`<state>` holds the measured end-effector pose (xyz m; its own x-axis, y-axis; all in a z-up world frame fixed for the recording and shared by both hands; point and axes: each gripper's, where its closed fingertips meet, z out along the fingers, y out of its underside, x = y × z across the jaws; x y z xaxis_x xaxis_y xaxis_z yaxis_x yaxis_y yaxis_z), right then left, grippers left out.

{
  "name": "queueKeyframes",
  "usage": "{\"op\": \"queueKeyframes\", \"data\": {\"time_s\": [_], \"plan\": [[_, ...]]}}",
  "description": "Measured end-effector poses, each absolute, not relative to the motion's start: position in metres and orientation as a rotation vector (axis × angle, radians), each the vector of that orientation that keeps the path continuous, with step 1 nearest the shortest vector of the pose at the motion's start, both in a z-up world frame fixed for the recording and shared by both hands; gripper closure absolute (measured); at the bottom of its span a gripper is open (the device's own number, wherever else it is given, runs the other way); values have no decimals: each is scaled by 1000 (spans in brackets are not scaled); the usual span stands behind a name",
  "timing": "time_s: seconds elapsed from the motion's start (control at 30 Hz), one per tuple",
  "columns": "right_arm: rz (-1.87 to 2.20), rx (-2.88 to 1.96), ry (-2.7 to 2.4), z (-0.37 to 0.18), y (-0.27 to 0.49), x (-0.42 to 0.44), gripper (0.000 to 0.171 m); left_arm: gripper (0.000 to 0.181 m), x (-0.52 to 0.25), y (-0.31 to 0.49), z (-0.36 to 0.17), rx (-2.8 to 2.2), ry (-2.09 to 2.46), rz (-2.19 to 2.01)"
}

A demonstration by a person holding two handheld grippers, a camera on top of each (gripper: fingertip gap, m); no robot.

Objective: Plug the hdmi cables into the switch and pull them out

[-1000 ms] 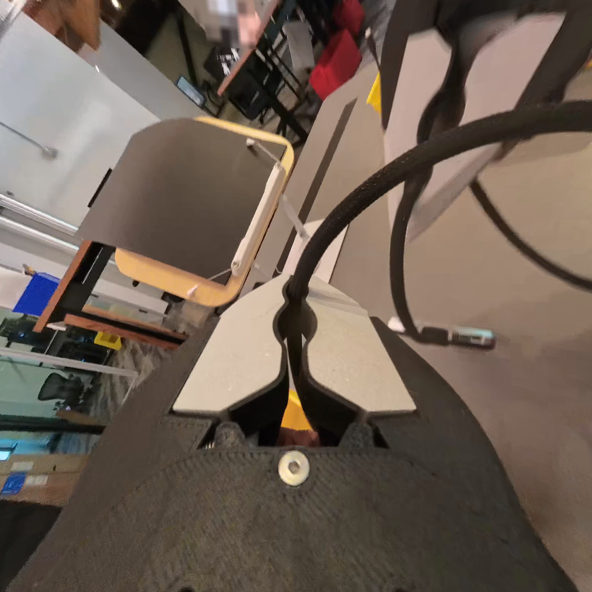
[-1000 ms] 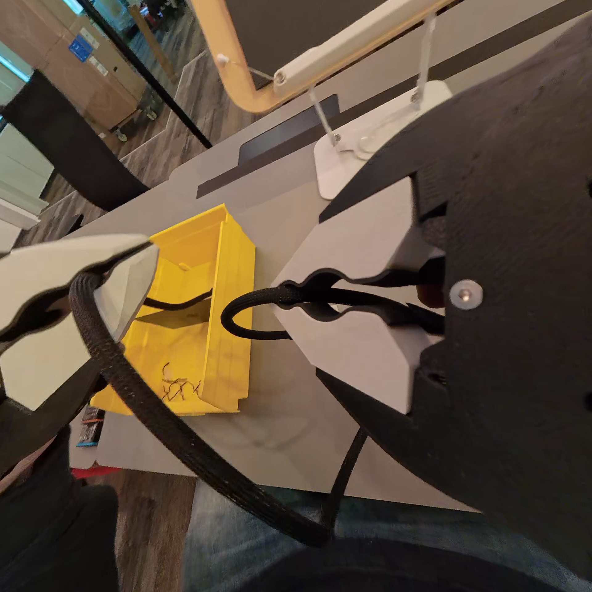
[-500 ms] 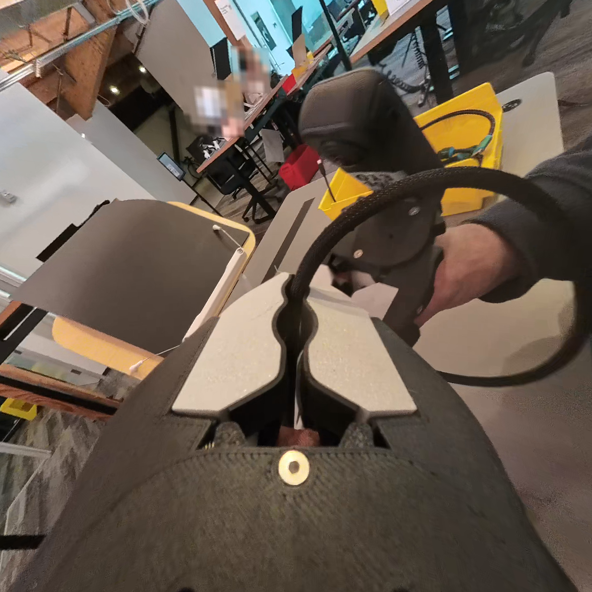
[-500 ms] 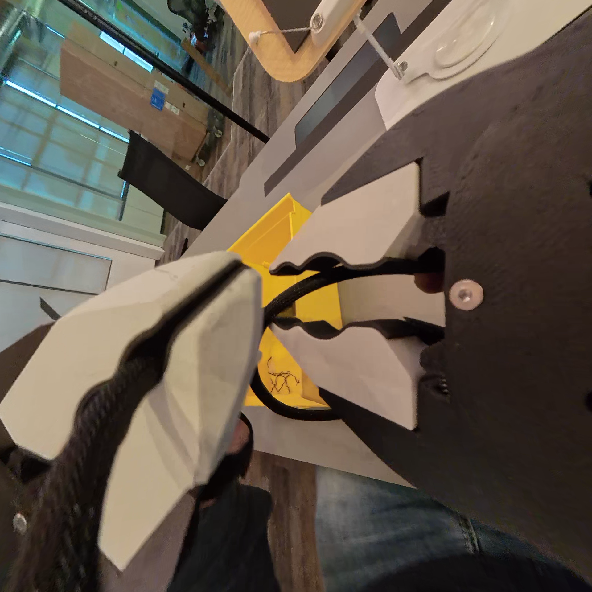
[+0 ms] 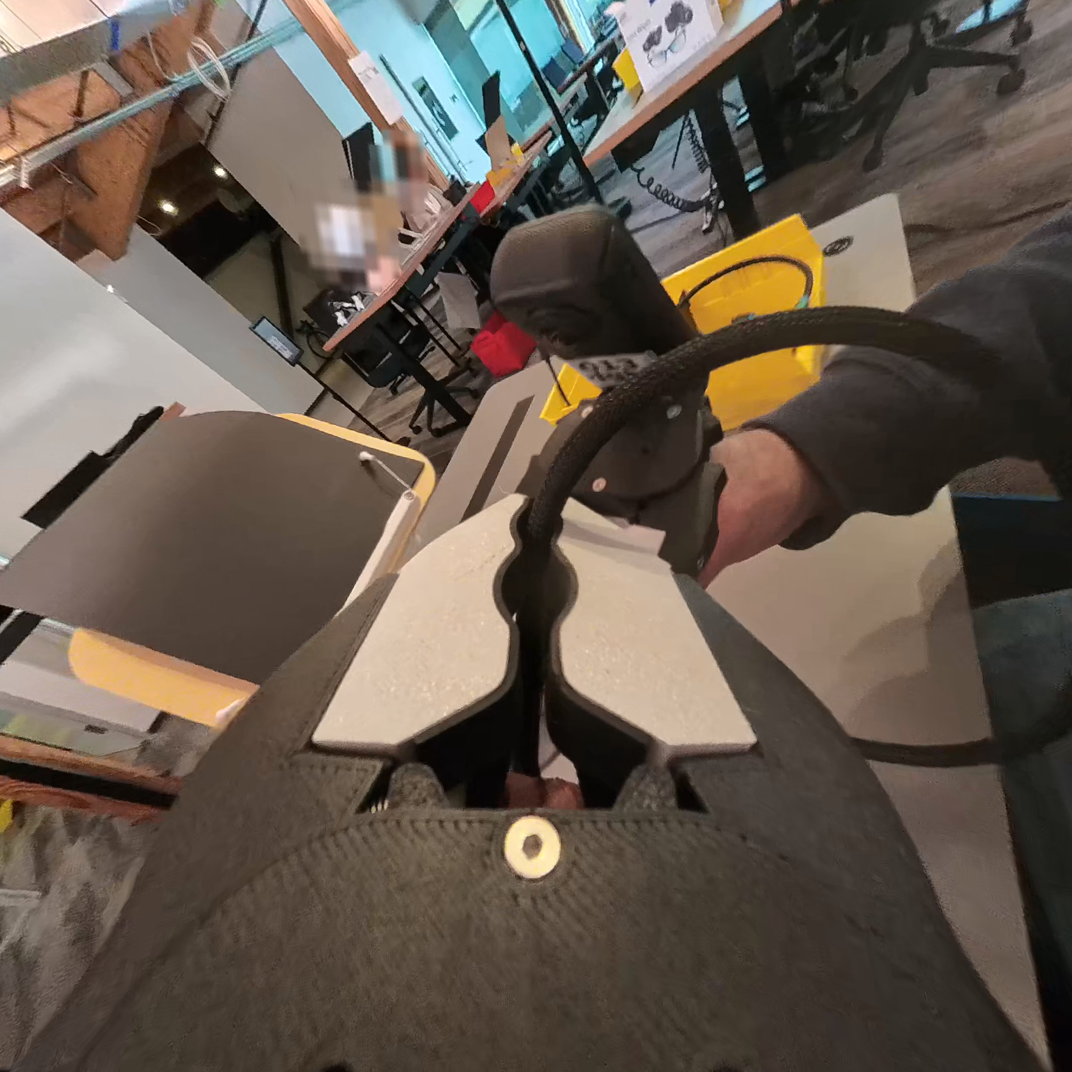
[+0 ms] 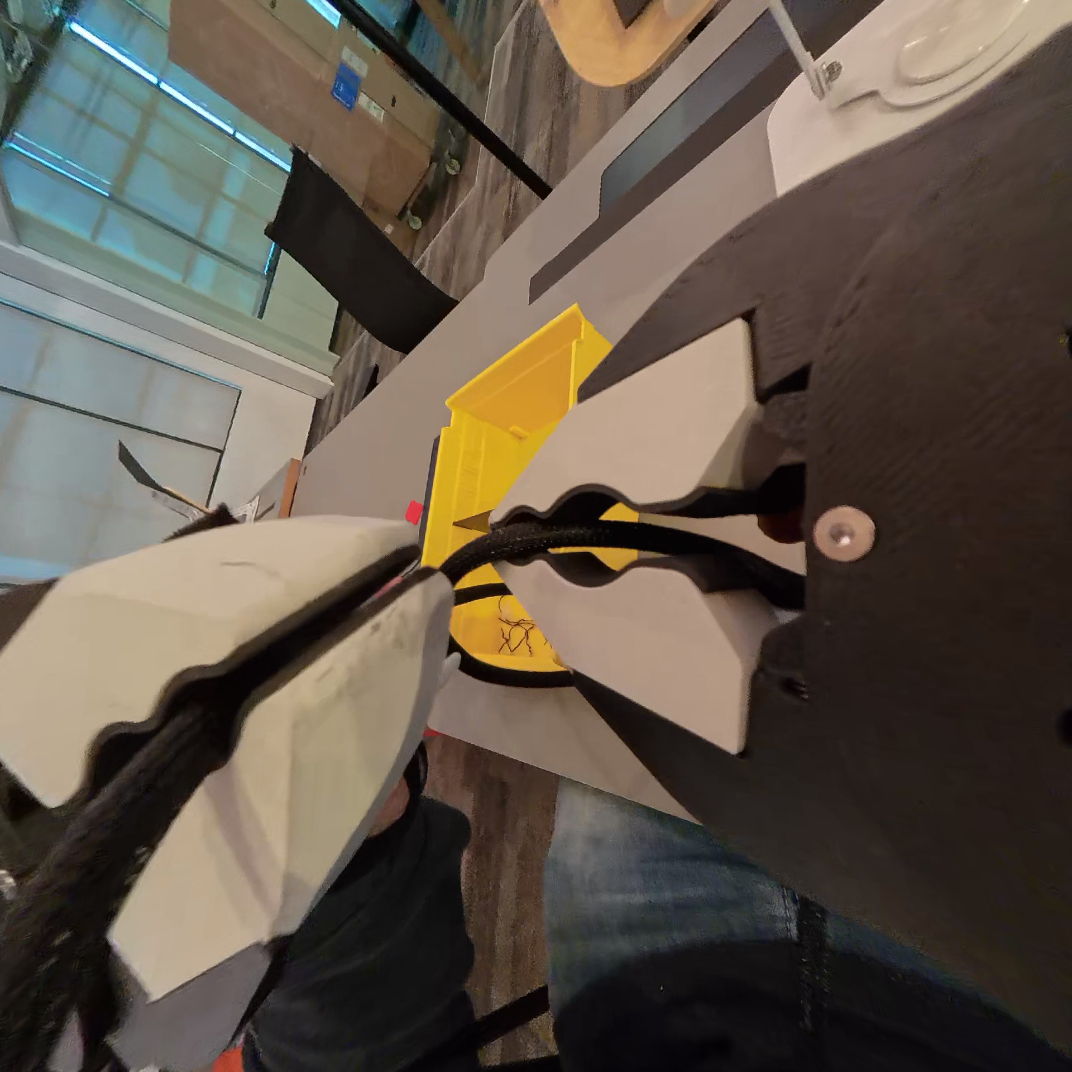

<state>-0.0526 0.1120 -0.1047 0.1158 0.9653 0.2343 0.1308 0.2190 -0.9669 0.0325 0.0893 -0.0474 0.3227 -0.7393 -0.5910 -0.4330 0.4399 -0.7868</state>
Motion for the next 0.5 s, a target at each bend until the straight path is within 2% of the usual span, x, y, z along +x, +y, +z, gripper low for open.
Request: {"op": "queueKeyframes", "data": {"time_s": [0.13, 0.23, 0.27, 0.47, 0.5], "plan": [[886, -1166, -1335, -110, 103, -68, 147, 179, 42, 80, -58, -1170, 1373, -269], [807, -1098, -1444, -121, 90, -76, 0, 179, 51, 67, -69, -1129, 1468, -227], [816, -1088, -1454, -122, 87, -76, 0, 179, 52, 66, -69, -1127, 1476, -212], [871, -1067, -1399, -107, 88, -70, 151, 178, 44, 60, -52, -1112, 1441, -277], [882, -1059, -1403, -106, 86, -70, 171, 179, 43, 59, -50, -1106, 1435, -283]]}}
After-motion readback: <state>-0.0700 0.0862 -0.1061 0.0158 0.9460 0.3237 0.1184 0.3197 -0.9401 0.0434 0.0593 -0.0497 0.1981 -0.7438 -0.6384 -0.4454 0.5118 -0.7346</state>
